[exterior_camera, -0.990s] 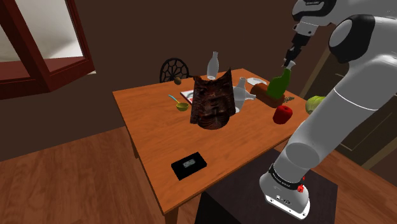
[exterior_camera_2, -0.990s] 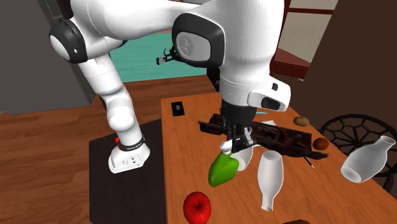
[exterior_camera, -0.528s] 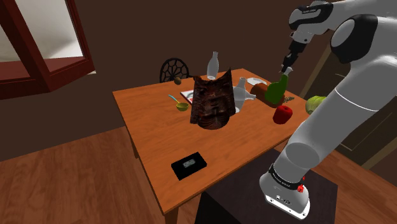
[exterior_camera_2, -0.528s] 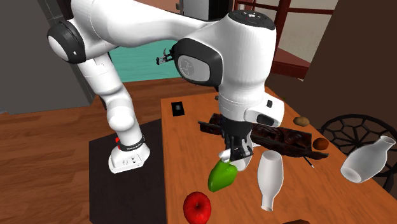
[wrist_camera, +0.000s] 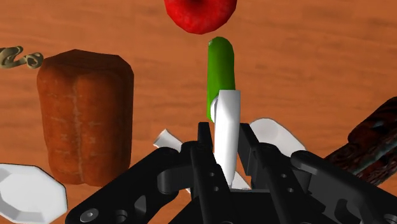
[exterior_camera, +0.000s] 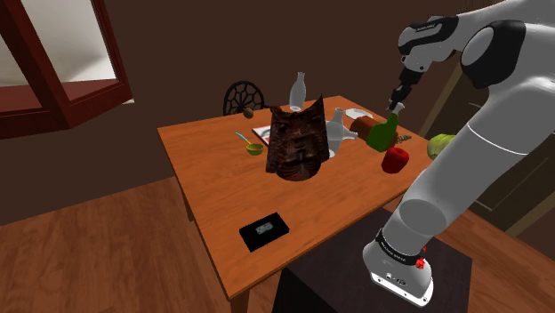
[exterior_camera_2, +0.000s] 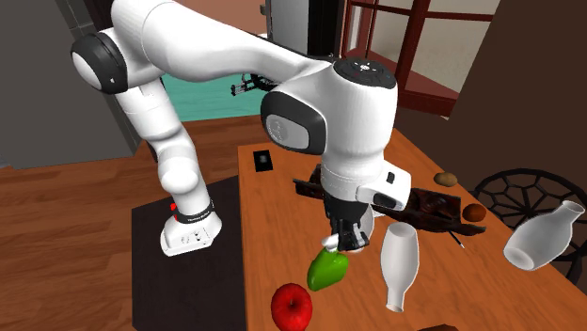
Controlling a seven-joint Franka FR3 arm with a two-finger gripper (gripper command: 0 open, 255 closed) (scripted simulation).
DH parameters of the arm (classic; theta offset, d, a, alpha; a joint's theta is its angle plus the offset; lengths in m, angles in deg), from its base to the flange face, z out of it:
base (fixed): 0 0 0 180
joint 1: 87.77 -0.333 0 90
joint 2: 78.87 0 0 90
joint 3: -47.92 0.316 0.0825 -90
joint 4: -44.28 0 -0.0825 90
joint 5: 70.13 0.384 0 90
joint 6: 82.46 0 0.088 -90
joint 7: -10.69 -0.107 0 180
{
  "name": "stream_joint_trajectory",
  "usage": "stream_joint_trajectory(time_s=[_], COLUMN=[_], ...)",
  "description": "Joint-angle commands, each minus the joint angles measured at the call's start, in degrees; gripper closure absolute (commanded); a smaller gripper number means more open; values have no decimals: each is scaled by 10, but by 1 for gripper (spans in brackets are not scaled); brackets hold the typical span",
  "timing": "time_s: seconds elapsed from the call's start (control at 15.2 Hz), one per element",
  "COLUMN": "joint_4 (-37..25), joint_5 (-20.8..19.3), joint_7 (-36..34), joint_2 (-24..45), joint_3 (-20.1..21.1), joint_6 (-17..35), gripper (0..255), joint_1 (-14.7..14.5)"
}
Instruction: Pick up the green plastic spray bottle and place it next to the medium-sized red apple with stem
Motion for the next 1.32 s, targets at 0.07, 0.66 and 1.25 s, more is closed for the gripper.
stream_joint_trajectory(time_s=[0.07, 0.66, 1.25], joint_4=[20, 72, 82], joint_5=[4, 29, 36], joint_7=[4, 26, 33], joint_2=[5, 32, 40], joint_3=[-3, -15, -17], joint_6=[23, 90, 104], gripper=[255, 255, 255], joint_1=[0, 0, 0])
